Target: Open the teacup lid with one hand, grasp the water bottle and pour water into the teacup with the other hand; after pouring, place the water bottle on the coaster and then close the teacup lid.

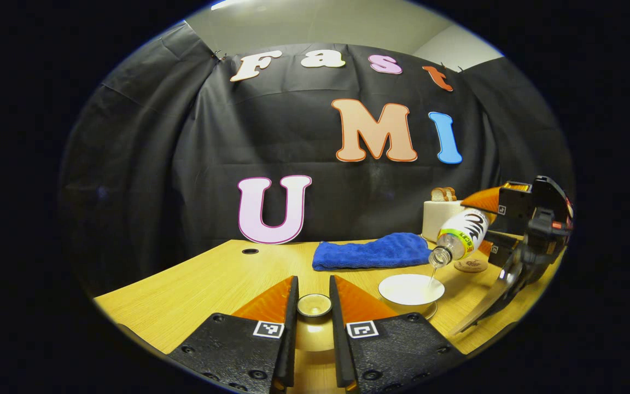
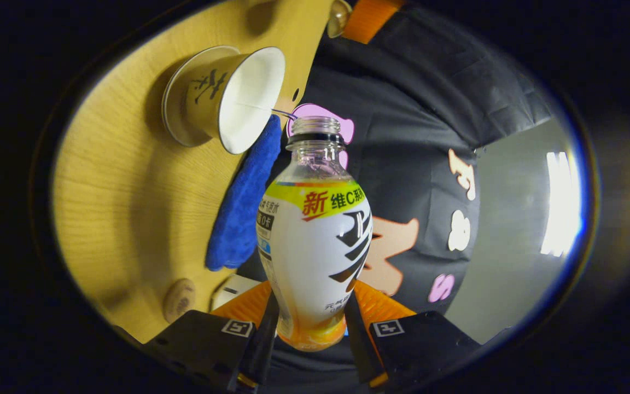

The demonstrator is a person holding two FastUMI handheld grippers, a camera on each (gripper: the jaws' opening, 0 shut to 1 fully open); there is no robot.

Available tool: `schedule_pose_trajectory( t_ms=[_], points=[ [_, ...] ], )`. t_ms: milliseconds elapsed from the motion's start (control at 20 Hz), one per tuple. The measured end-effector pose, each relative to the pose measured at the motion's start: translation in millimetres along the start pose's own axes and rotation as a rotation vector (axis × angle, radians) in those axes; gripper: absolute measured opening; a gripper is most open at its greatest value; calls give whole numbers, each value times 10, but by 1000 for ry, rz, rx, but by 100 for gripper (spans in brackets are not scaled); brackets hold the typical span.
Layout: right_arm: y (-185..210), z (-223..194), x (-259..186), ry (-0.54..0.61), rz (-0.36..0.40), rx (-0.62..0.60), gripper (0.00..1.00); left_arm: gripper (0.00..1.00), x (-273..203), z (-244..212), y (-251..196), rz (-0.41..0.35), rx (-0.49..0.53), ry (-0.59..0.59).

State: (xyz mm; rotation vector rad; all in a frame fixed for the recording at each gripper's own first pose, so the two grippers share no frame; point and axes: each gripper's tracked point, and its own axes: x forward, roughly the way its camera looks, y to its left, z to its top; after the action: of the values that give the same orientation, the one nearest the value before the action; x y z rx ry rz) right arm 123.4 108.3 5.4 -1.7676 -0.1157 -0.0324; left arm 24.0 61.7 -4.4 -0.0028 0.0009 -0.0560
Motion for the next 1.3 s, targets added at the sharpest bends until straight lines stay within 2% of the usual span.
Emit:
schedule_pose_trajectory(
  t_ms=[100,200,400,550,600,650,750,800,850,900,1100,1300],
  points=[
    [129,-2,-50,11,93,170,62,27,2,-4,-1,1,0,-1],
    [253,1,-171,27,196,389,65,27,-7,-9,3,1,0,0],
    [117,-28,-266,38,289,754,63,27,-1,-4,3,2,0,0],
    [-32,-192,-252,61,322,1000,63,27,0,-7,6,2,1,0],
    [-90,-250,-229,69,328,1077,67,27,-2,-1,4,2,1,0],
    [-146,-312,-222,76,329,1150,65,27,2,-6,7,2,1,-1],
    [-218,-492,-196,97,328,1270,63,27,-1,-11,11,2,1,-1],
    [-252,-574,-170,108,323,1324,67,27,-1,-14,12,3,1,-1],
    [-289,-681,-111,121,317,1379,63,27,4,-5,7,4,1,-1],
    [-284,-763,-76,133,322,1437,64,27,3,-6,4,4,1,-1],
    [-49,-924,42,160,344,1639,66,27,2,-8,14,6,1,0],
    [332,-976,191,186,342,1719,65,27,0,-12,16,6,1,-1]
  ],
)
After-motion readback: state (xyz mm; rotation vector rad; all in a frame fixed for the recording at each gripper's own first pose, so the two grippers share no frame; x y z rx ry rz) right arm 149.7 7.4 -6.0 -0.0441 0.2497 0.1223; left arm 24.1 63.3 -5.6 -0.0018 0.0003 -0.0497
